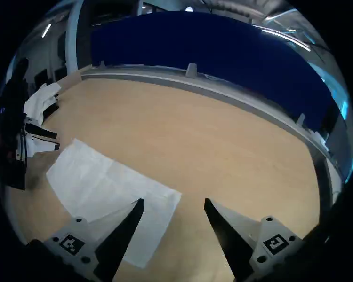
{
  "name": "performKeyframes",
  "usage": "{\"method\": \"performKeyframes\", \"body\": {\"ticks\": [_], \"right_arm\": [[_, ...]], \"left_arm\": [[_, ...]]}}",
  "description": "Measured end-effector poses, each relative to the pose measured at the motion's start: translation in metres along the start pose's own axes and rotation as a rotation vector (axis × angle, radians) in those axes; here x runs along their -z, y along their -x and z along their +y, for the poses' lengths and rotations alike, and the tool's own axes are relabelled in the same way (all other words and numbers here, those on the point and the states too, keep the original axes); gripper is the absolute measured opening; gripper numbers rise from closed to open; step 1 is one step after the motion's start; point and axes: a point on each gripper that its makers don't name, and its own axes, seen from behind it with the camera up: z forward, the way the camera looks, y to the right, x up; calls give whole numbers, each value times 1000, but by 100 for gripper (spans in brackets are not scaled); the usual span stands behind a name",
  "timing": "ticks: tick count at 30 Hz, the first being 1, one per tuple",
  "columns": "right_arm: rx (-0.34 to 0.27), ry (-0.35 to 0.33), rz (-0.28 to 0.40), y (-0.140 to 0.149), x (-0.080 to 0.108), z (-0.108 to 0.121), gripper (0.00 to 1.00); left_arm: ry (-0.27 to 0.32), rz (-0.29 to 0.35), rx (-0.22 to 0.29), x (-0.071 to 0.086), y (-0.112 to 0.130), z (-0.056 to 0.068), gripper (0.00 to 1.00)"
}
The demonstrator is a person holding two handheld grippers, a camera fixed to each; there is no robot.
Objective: Fold towel
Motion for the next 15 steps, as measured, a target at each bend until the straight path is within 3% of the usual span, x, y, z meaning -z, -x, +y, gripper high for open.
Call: {"method": "performKeyframes", "body": {"ticks": [15], "right_arm": [[3, -19, -4, 12, 20, -9, 100]], "left_arm": [[13, 5, -5, 14, 5, 6, 85]]}}
